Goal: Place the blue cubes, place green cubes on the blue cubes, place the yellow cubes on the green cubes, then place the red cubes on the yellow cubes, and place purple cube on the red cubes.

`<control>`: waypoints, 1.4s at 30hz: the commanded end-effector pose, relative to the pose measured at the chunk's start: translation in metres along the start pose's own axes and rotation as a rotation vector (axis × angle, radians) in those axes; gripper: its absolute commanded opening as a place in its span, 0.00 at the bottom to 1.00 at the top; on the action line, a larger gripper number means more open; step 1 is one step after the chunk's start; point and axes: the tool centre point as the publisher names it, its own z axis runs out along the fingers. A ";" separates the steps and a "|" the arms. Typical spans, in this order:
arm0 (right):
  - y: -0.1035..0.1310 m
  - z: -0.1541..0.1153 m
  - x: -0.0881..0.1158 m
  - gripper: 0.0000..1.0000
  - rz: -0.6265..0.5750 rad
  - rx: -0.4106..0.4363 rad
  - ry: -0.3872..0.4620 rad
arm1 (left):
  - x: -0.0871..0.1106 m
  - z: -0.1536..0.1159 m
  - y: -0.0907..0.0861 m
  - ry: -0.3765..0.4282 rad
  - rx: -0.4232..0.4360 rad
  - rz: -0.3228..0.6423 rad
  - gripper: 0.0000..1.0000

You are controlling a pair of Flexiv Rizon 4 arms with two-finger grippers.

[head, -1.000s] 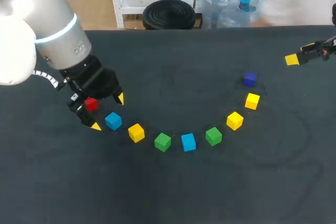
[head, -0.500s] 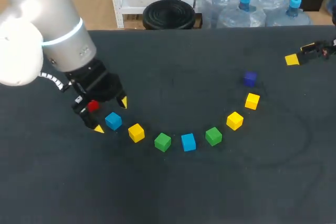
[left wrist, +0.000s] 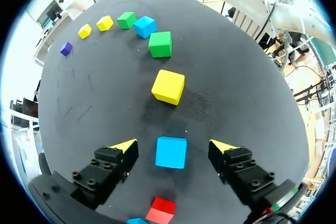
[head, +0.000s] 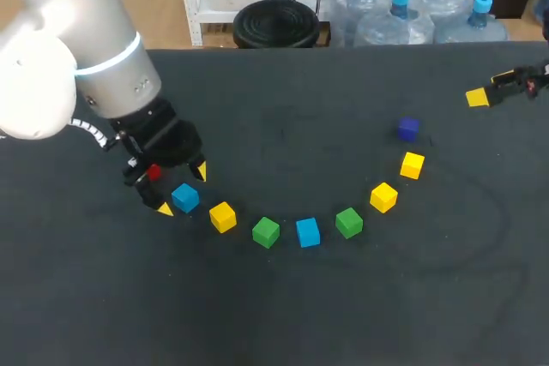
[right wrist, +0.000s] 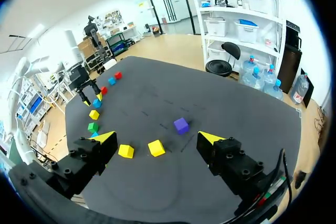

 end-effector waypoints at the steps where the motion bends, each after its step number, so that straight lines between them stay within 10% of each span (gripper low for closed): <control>1: -0.001 0.001 0.000 1.00 -0.001 -0.004 -0.002 | 0.003 0.003 0.005 -0.003 0.014 0.000 0.75; 4: -0.001 0.001 0.000 1.00 -0.001 -0.004 -0.002 | 0.003 0.003 0.006 -0.003 0.017 -0.003 0.50; 11: -0.001 0.001 0.000 1.00 -0.001 -0.004 -0.002 | 0.004 0.005 0.006 0.003 0.025 -0.007 0.42; 14: -0.001 0.001 0.000 1.00 -0.001 -0.004 -0.002 | 0.004 0.005 0.006 0.002 0.021 -0.009 0.00; 42: -0.001 0.001 0.000 1.00 -0.001 -0.004 -0.002 | -0.011 -0.048 0.065 0.044 -0.118 -0.442 0.00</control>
